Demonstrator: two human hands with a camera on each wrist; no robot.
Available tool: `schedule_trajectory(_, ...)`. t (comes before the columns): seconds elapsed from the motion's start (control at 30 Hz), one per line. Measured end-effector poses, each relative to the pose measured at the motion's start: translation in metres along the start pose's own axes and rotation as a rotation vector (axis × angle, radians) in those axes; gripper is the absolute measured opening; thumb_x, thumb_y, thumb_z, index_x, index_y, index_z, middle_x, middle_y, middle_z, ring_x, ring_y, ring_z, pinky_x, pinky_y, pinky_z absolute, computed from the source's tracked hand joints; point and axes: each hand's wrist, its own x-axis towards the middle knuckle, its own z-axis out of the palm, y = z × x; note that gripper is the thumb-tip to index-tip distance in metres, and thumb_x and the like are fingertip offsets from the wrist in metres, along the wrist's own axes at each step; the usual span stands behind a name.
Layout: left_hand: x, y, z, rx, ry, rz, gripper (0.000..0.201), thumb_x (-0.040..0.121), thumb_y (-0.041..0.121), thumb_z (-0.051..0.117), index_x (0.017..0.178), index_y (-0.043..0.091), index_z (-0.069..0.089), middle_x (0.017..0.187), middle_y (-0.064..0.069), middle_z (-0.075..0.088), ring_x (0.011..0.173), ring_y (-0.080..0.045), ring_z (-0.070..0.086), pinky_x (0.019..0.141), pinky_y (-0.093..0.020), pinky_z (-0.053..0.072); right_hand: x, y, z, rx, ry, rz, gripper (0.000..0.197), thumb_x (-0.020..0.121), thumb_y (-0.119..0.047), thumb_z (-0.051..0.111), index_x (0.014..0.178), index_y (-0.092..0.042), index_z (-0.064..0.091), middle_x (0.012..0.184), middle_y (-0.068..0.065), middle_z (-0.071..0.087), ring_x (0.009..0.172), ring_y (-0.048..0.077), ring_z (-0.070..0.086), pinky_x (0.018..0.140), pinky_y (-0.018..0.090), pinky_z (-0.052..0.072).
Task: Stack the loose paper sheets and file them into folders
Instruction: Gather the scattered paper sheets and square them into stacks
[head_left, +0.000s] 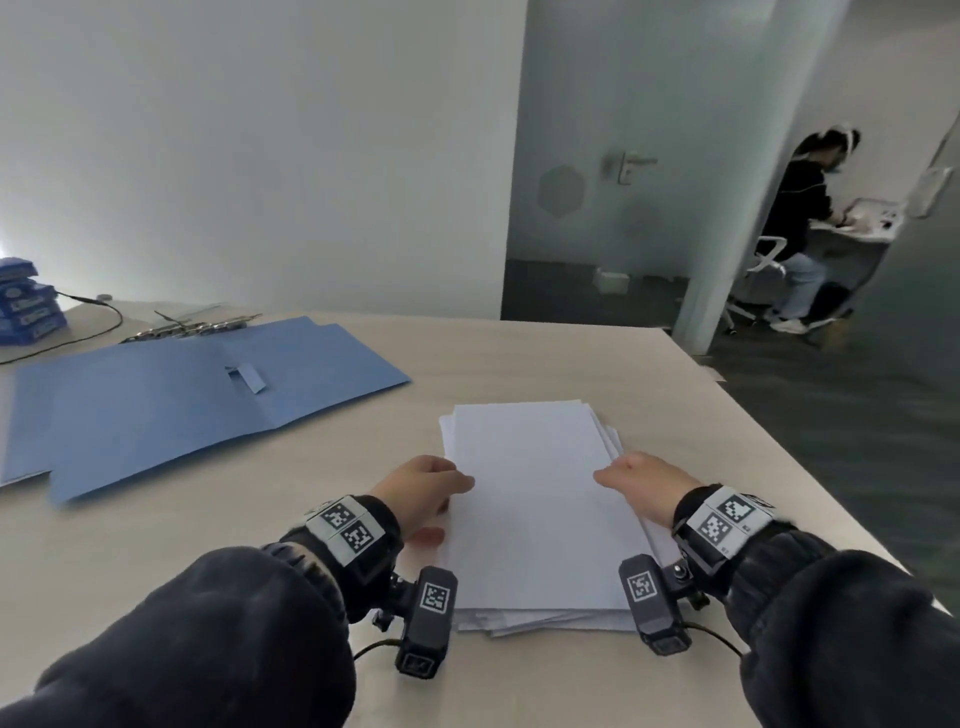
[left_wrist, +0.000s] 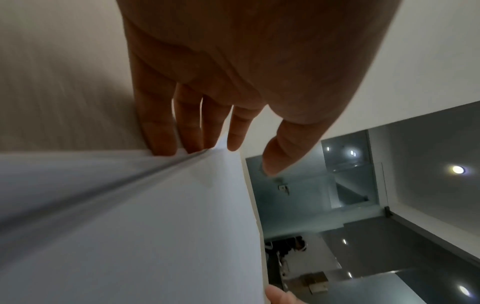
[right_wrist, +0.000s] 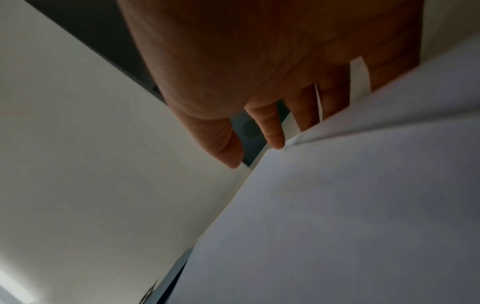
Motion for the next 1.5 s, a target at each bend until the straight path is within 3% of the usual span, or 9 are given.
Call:
schedule_trajectory(0.13, 0.017, 0.009, 0.057, -0.073, -0.086, 0.047, 0.043, 0.093, 0.018, 0.069, 0.133, 0.020, 0.053, 0.124, 0.000, 0.062, 0.111, -0.017, 0.060, 0.081, -0.035, 0.058, 0.002, 0.040, -0.025, 0.109, 0.139, 0.133, 0.067, 0.091, -0.041, 0.058, 0.149, -0.013, 0.038, 0.142, 0.006, 0.051, 0.129, 0.028, 0.051, 0.093, 0.029, 0.037)
schedule_trajectory(0.27, 0.026, 0.017, 0.085, 0.047, -0.103, 0.077, 0.016, 0.095, 0.015, 0.065, 0.103, 0.028, 0.060, 0.109, -0.002, 0.065, 0.097, -0.019, 0.060, 0.075, -0.031, 0.053, 0.006, 0.061, -0.043, 0.164, 0.175, 0.181, 0.044, 0.093, -0.035, 0.054, 0.127, -0.006, 0.052, 0.123, 0.011, 0.061, 0.114, 0.031, 0.058, 0.087, 0.032, 0.043)
schedule_trajectory(0.4, 0.034, 0.018, 0.084, 0.090, -0.075, 0.071, 0.036, 0.095, 0.018, 0.066, 0.130, 0.023, 0.059, 0.114, -0.011, 0.068, 0.087, -0.021, 0.063, 0.067, -0.030, 0.055, 0.015, 0.070, -0.047, 0.138, 0.174, 0.174, 0.040, 0.095, -0.031, 0.052, 0.106, 0.007, 0.061, 0.106, 0.025, 0.066, 0.097, 0.037, 0.063, 0.086, 0.038, 0.047)
schedule_trajectory(0.47, 0.035, 0.016, 0.082, 0.102, -0.071, 0.074, 0.041, 0.095, 0.018, 0.066, 0.135, 0.021, 0.058, 0.114, -0.010, 0.069, 0.084, -0.021, 0.064, 0.067, -0.030, 0.057, 0.016, 0.068, -0.047, 0.102, 0.180, 0.177, 0.026, 0.094, -0.029, 0.051, 0.085, -0.005, 0.050, 0.081, 0.014, 0.047, 0.073, 0.027, 0.047, 0.067, 0.035, 0.034)
schedule_trajectory(0.6, 0.036, 0.011, 0.082, 0.118, -0.051, 0.104, 0.045, 0.094, 0.015, 0.065, 0.138, 0.017, 0.056, 0.109, -0.004, 0.069, 0.079, -0.020, 0.064, 0.059, -0.024, 0.056, 0.024, 0.065, -0.043, 0.011, 0.209, 0.177, 0.027, 0.088, -0.034, 0.050, 0.072, -0.012, 0.046, 0.074, 0.006, 0.046, 0.070, 0.025, 0.045, 0.066, 0.035, 0.034)
schedule_trajectory(0.77, 0.031, 0.013, 0.078, 0.058, -0.058, 0.114, 0.018, 0.096, 0.008, 0.061, 0.099, 0.024, 0.068, 0.108, -0.017, 0.073, 0.073, -0.021, 0.065, 0.062, -0.028, 0.058, 0.029, 0.052, -0.040, -0.235, 0.208, 0.198, 0.036, 0.080, -0.048, 0.039, 0.066, -0.016, 0.049, 0.091, 0.009, 0.057, 0.087, 0.028, 0.049, 0.077, 0.037, 0.036)
schedule_trajectory(1.0, 0.036, 0.004, 0.069, -0.055, -0.041, 0.105, 0.048, 0.093, 0.002, 0.063, 0.139, 0.010, 0.053, 0.108, -0.022, 0.072, 0.082, -0.033, 0.073, 0.064, -0.034, 0.063, 0.027, 0.038, -0.035, -0.119, 0.155, 0.135, 0.032, 0.080, -0.041, 0.048, 0.064, -0.015, 0.039, 0.069, 0.004, 0.044, 0.066, 0.026, 0.043, 0.063, 0.034, 0.033)
schedule_trajectory(1.2, 0.034, 0.004, 0.063, -0.055, -0.076, 0.101, 0.019, 0.097, 0.008, 0.058, 0.108, 0.009, 0.073, 0.065, -0.010, 0.067, 0.049, -0.020, 0.054, 0.047, -0.026, 0.048, 0.024, 0.027, -0.034, -0.057, 0.143, 0.071, 0.032, 0.086, -0.029, 0.050, 0.064, -0.016, 0.030, 0.068, 0.006, 0.033, 0.064, 0.024, 0.034, 0.065, 0.036, 0.027)
schedule_trajectory(1.5, 0.030, 0.002, 0.062, -0.001, -0.069, 0.180, 0.019, 0.094, 0.007, 0.060, 0.104, 0.019, 0.071, 0.094, -0.014, 0.078, 0.086, -0.038, 0.074, 0.077, -0.053, 0.062, 0.022, 0.027, -0.033, 0.046, 0.136, 0.033, 0.033, 0.088, -0.029, 0.051, 0.065, -0.024, 0.029, 0.067, -0.005, 0.031, 0.061, 0.017, 0.033, 0.061, 0.031, 0.027)
